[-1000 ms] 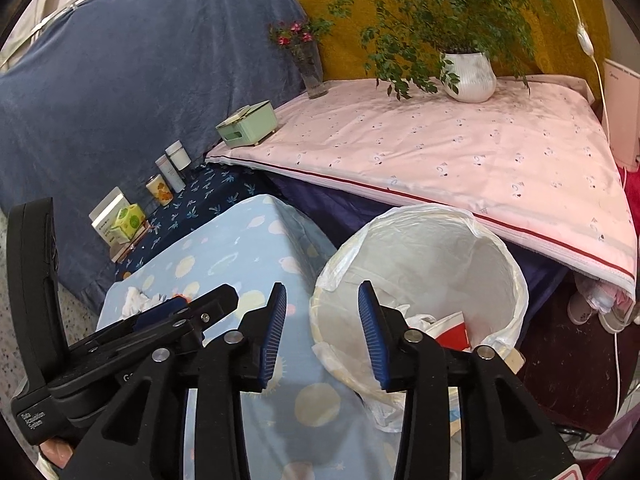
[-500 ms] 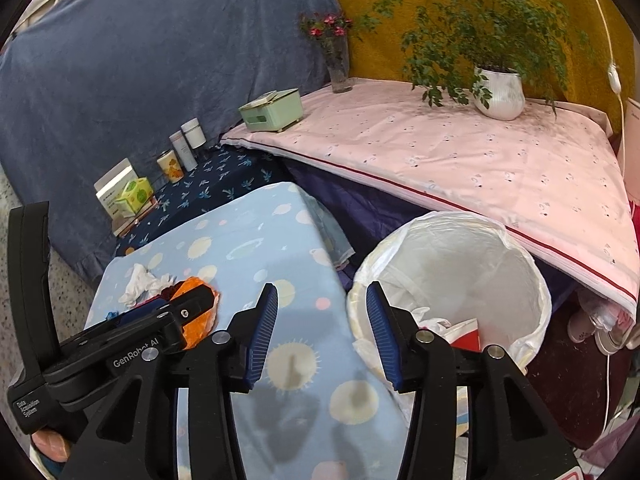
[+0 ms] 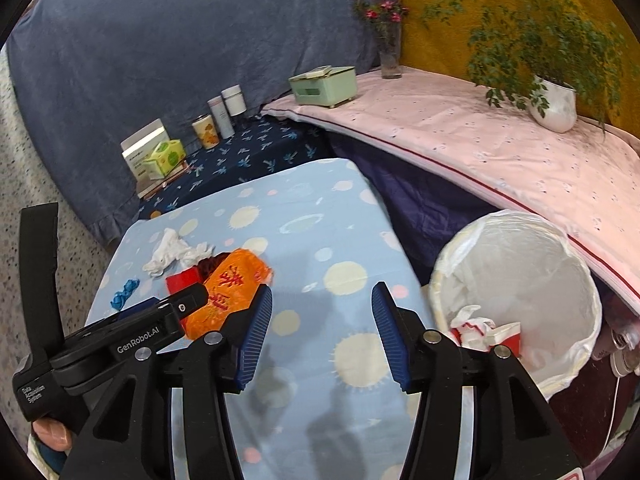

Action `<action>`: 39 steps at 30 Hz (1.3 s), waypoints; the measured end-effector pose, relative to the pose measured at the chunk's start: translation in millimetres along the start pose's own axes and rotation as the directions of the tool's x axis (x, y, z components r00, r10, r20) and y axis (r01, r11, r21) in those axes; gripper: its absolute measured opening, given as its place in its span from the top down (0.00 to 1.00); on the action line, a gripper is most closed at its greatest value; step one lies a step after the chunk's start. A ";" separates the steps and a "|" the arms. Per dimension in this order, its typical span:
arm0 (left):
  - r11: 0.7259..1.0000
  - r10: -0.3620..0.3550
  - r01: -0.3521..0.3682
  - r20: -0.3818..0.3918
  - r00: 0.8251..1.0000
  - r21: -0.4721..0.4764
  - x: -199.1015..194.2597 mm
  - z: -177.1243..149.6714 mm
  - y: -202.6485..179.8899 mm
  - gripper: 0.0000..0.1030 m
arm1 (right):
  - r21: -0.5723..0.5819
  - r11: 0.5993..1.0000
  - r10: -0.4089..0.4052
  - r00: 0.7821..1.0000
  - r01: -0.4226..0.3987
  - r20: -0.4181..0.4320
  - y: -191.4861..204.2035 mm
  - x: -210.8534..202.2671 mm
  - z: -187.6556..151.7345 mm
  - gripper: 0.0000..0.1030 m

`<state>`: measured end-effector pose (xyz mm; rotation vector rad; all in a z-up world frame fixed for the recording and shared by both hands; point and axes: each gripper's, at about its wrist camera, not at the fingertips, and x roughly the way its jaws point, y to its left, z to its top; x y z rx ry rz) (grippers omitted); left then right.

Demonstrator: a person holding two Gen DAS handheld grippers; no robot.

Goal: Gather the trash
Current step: 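Move both open grippers back to the orange bag and red envelope, then grasp the orange plastic bag with the right gripper while the left grasps the red envelope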

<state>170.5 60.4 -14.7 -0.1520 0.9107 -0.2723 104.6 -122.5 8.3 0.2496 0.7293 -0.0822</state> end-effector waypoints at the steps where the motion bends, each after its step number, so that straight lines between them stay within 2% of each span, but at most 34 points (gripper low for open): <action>1: 1.000 0.014 -0.014 0.000 1.000 -0.010 0.5 -0.5 8.4 0.31 | -0.006 1.000 0.005 1.000 -0.005 -0.004 4.5 2.8 -0.6 0.50; 13: 0.985 0.100 -0.104 -0.034 0.994 -0.138 8.3 -5.2 89.1 0.31 | -0.059 0.994 0.082 0.992 -0.088 -0.091 60.3 56.9 -13.7 0.50; 15: 0.981 0.111 -0.116 -0.039 0.993 -0.153 9.9 -5.6 98.2 0.27 | -0.052 0.994 0.093 0.989 -0.099 -0.112 67.5 68.7 -16.7 0.46; 17: 0.978 0.122 -0.127 -0.040 0.992 -0.164 11.1 -6.1 106.8 0.25 | -0.042 0.993 0.104 0.987 -0.110 -0.122 74.0 78.6 -19.0 0.38; 25: 0.971 0.137 -0.145 -0.056 0.989 -0.190 18.5 -4.4 126.2 0.24 | -0.064 0.991 0.101 0.980 -0.113 -0.174 97.4 120.1 -28.0 0.32; 32: 0.977 0.113 -0.123 -0.064 0.992 -0.174 27.2 -0.3 122.4 0.22 | -0.004 0.993 0.116 0.962 -0.121 -0.247 86.5 155.5 -37.7 0.33; 33: 0.979 0.105 -0.114 -0.065 0.992 -0.171 28.7 0.6 120.4 0.19 | 0.001 0.992 0.124 0.958 -0.129 -0.259 85.2 159.0 -40.0 0.35; 35: 0.981 0.092 -0.101 -0.061 0.994 -0.167 31.6 2.3 115.1 0.16 | 0.004 0.990 0.139 0.948 -0.144 -0.286 82.7 164.2 -44.6 0.56; 39: 0.985 0.064 -0.076 -0.080 0.995 -0.153 45.0 5.4 102.8 0.15 | -0.002 0.989 0.141 0.948 -0.147 -0.286 79.3 162.1 -47.1 0.74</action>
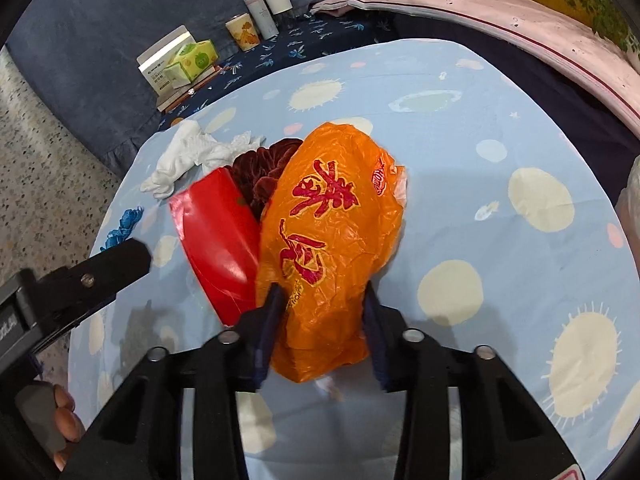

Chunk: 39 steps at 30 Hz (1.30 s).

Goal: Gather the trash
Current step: 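Grasp the orange plastic bag with the right gripper while the left grasps the red envelope, then carry orange bag and red envelope over the white bin and open both grippers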

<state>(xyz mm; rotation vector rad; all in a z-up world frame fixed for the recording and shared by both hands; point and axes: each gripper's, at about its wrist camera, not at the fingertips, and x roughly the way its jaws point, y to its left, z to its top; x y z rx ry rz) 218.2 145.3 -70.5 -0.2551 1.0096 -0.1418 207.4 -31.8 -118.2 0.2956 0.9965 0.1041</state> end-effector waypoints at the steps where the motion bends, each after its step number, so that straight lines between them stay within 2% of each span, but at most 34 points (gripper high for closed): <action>1: 1.000 -0.002 0.002 -0.010 1.000 0.000 4.4 0.0 -3.5 0.15 | -0.002 1.000 0.001 1.000 -0.001 0.001 -1.2 -1.7 -0.7 0.76; 4: 1.000 -0.016 0.017 -0.032 0.999 0.002 17.0 0.5 -13.3 0.15 | -0.009 1.000 -0.003 1.000 0.003 0.008 -3.9 -6.8 -1.8 0.80; 8: 1.000 -0.006 0.008 -0.044 0.999 0.027 30.9 -0.3 -27.1 0.17 | -0.004 1.000 -0.010 1.000 0.010 0.023 -11.4 -16.9 -2.2 0.81; 10: 0.999 0.000 0.002 -0.047 0.999 0.047 35.2 -2.4 -33.2 0.26 | 0.002 1.000 -0.011 0.999 0.011 0.034 -15.8 -23.1 -1.2 0.81; 12: 0.998 0.000 0.004 -0.060 0.998 0.066 38.4 -5.1 -37.4 0.45 | 0.007 1.000 -0.009 0.999 0.009 0.044 -19.0 -29.1 0.0 0.81; 13: 0.997 0.002 0.003 -0.068 0.998 0.073 39.6 -6.4 -39.1 0.49 | 0.009 1.000 -0.010 0.999 0.009 0.049 -20.1 -31.8 0.7 0.81; 25: 0.991 -0.006 0.005 0.007 1.000 0.135 0.4 -14.9 -66.4 0.50 | 0.019 1.000 0.006 0.991 -0.009 0.137 -20.5 -78.1 4.4 0.81; 31: 0.985 -0.051 0.042 0.047 0.998 0.167 -28.5 -14.6 -92.0 0.50 | 0.028 1.000 0.002 0.980 -0.008 0.200 -29.1 -110.2 7.4 0.81; 39: 0.970 -0.101 0.081 0.077 0.992 0.227 -53.0 -18.6 -133.2 0.50 | 0.069 0.998 -0.027 0.961 0.009 0.275 -60.6 -151.4 6.7 0.81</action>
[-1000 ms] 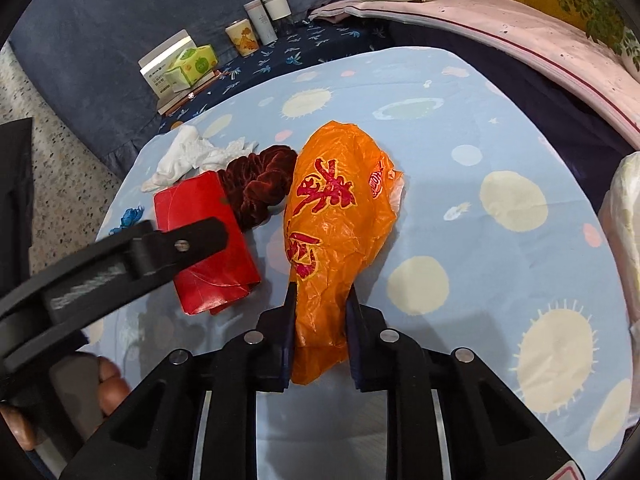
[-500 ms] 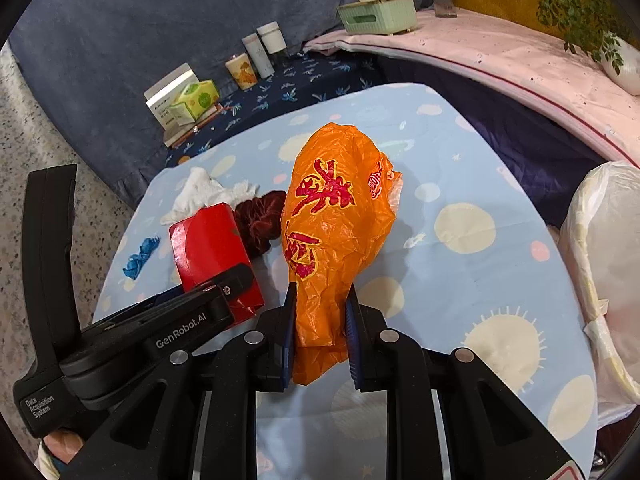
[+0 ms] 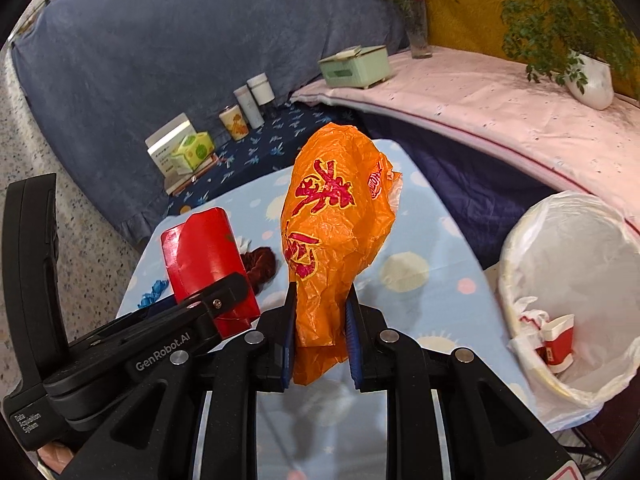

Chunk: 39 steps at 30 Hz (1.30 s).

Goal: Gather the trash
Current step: 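Carry orange bag and red envelope over the white bin and open both grippers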

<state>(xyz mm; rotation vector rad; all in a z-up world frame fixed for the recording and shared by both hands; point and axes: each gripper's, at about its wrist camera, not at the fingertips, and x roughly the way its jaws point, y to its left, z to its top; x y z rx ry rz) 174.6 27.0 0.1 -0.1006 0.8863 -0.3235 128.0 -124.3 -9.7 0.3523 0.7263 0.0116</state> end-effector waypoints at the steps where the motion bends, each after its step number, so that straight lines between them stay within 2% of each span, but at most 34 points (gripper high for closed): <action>1: 1.000 -0.004 0.004 0.002 1.000 0.006 -1.1 0.0 -5.0 0.50 | 0.007 1.000 -0.006 1.000 0.006 0.010 -6.0 -5.3 1.3 0.81; 17: 0.982 -0.111 0.112 -0.013 0.994 0.151 -4.0 -4.7 -107.0 0.50 | 0.143 0.985 -0.110 0.990 0.096 0.089 -99.8 -63.7 2.6 0.81; 31: 0.941 -0.184 0.208 -0.112 0.977 0.269 25.6 -22.3 -195.8 0.49 | 0.261 0.950 -0.199 0.976 0.171 0.084 -176.3 -83.4 -12.0 0.81; 39: 0.918 -0.209 0.250 -0.162 0.965 0.308 44.3 -27.2 -231.0 0.49 | 0.329 0.924 -0.232 0.970 0.195 0.077 -213.1 -88.2 -19.9 0.81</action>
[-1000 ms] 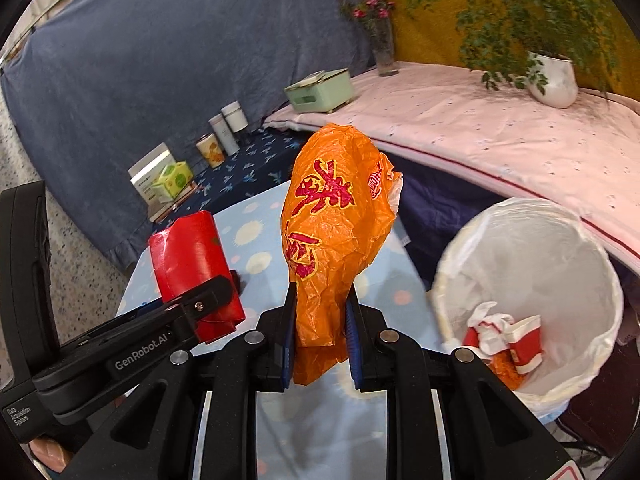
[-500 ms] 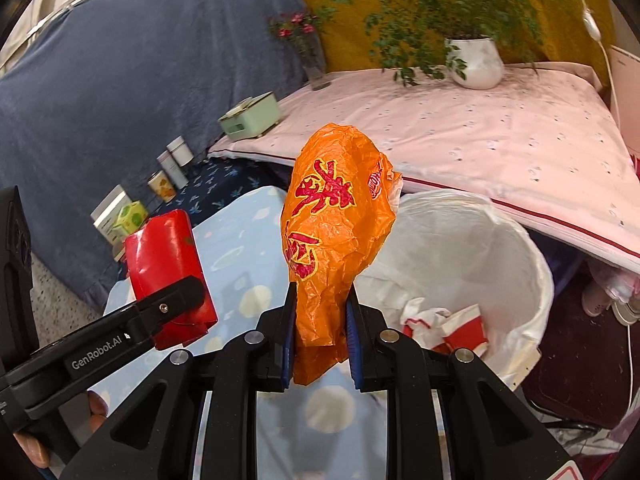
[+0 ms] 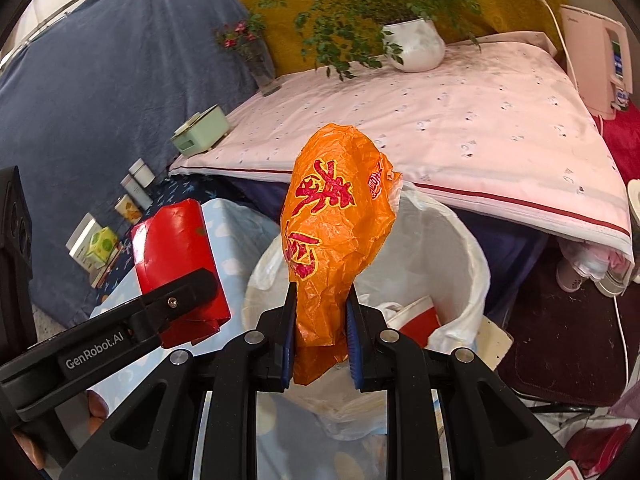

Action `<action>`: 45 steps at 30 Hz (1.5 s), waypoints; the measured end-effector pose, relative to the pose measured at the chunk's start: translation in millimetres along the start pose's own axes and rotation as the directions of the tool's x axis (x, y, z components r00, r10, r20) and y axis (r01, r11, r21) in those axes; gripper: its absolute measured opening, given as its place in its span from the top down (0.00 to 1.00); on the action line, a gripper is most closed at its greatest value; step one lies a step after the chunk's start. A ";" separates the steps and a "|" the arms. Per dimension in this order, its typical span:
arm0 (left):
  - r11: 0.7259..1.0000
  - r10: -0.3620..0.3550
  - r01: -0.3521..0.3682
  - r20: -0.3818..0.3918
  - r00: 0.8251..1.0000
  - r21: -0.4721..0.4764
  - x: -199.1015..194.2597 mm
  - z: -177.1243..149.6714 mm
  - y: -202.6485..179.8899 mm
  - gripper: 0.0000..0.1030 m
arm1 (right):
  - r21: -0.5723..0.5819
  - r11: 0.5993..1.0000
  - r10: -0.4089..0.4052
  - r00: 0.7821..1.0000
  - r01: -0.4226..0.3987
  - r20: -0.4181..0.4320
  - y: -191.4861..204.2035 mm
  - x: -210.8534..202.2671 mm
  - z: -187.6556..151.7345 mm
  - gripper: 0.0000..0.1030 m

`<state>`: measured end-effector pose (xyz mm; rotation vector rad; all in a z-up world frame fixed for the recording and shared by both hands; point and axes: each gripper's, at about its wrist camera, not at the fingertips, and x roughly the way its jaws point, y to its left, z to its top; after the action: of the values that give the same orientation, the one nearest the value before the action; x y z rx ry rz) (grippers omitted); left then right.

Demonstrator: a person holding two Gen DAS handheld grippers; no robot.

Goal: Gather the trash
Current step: 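Carry orange bag and red envelope over the white bin and open both grippers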

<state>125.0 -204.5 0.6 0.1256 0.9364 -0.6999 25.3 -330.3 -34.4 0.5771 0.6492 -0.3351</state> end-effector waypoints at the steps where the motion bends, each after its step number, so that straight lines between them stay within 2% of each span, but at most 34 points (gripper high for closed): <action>1: 1.000 -0.007 0.007 -0.004 1.000 0.002 2.2 1.0 -2.7 0.49 | 0.005 1.000 -0.003 1.000 0.003 0.000 -3.4 0.3 0.5 0.81; 2: 1.000 -0.015 0.015 -0.005 1.000 0.004 4.3 1.8 -5.1 0.48 | 0.011 1.000 -0.006 1.000 0.006 0.000 -6.6 0.8 0.8 0.81; 4: 1.000 -0.020 0.020 -0.011 1.000 0.003 7.5 3.4 -7.7 0.37 | 0.018 1.000 -0.009 1.000 0.009 -0.001 -9.5 1.9 1.3 0.81; 5: 1.000 -0.017 0.017 -0.013 1.000 -0.001 8.5 4.1 -8.7 0.26 | 0.021 1.000 -0.010 1.000 0.010 -0.002 -10.9 2.5 1.4 0.81; 6: 1.000 -0.012 0.012 -0.003 1.000 -0.010 8.3 4.3 -8.3 0.24 | 0.022 1.000 -0.012 1.000 0.012 -0.002 -11.8 3.1 1.5 0.81; 13: 1.000 0.020 -0.020 -0.008 1.000 -0.023 11.1 1.8 3.0 0.23 | 0.021 1.000 -0.015 1.000 0.016 -0.014 -10.9 9.9 1.4 0.80; 19: 0.997 0.056 -0.056 0.004 0.998 -0.049 5.7 -2.0 20.2 0.23 | 0.001 1.000 -0.018 1.000 0.018 -0.011 0.9 15.1 0.1 0.68; 23: 0.995 0.080 -0.079 0.012 0.997 -0.066 0.5 -5.1 32.9 0.23 | -0.017 1.000 -0.025 1.000 0.025 -0.004 11.1 15.4 -1.9 0.63; 30: 0.989 0.100 -0.098 0.012 0.995 -0.114 -8.0 -12.4 56.9 0.23 | -0.040 0.999 -0.021 1.000 0.021 -0.006 27.4 15.8 -4.8 0.62; 34: 0.985 0.111 -0.108 0.018 0.994 -0.133 -12.8 -15.7 67.4 0.23 | -0.057 0.998 -0.016 1.000 0.016 -0.003 37.6 13.9 -5.8 0.57; 45: 0.972 0.141 -0.133 0.029 0.990 -0.194 -27.5 -25.0 100.1 0.23 | -0.120 0.993 0.000 1.000 -0.002 -0.016 70.4 15.4 -12.8 0.57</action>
<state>157.1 -103.6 -12.5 0.0045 0.9396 -0.4804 63.5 -268.6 -24.8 0.4661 0.6799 -0.2884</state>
